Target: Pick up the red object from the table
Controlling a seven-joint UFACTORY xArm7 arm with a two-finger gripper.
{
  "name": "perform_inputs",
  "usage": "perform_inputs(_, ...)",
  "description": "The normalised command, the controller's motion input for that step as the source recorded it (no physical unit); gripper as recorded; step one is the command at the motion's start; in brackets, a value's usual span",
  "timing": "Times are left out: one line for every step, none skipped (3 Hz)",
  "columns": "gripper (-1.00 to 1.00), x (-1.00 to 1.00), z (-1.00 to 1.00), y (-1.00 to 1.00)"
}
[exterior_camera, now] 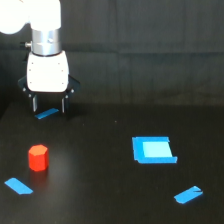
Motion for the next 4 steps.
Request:
perform_inputs(0.96, 0.2, 0.05, -0.54)
perform_inputs(1.0, 0.02, 0.07, -0.43)
perform_inputs(1.0, -0.02, -0.01, -0.31)
perform_inputs(0.96, -0.01, -0.02, -0.4)
